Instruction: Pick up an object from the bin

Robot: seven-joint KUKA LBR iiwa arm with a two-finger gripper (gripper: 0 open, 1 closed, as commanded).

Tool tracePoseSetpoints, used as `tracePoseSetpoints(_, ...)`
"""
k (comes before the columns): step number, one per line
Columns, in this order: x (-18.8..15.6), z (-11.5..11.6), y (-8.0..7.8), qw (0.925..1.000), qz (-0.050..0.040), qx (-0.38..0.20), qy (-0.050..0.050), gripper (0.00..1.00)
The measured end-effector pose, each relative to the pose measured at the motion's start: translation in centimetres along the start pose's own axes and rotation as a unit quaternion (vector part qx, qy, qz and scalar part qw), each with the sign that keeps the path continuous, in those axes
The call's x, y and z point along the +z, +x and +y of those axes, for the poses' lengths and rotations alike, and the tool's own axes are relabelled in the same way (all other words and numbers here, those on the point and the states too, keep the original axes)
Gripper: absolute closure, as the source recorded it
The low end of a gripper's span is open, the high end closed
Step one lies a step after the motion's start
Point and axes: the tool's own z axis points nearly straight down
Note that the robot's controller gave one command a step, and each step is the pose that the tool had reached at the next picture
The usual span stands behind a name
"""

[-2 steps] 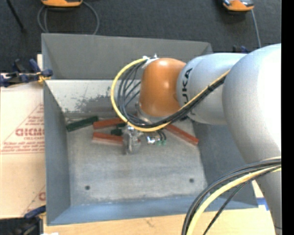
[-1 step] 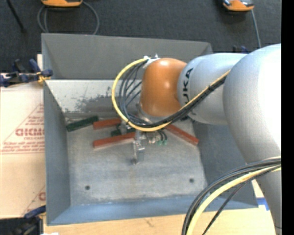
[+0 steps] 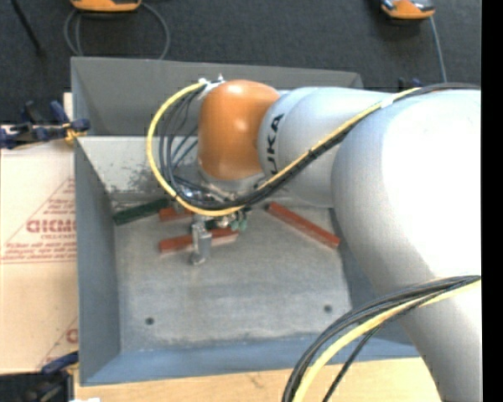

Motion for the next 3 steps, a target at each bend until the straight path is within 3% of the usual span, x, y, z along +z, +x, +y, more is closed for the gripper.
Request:
tracePoseSetpoints(1,-0.5,-0.1,-0.2,1.0,-0.0037,0.001,0.0,1.0)
tracePoseSetpoints(2,-2.0,0.7,0.9,0.9982,0.0016,-0.06,0.001,1.0)
tracePoseSetpoints(3,-14.8,4.4,-1.5,0.9988,-0.0032,-0.049,0.0,1.0)
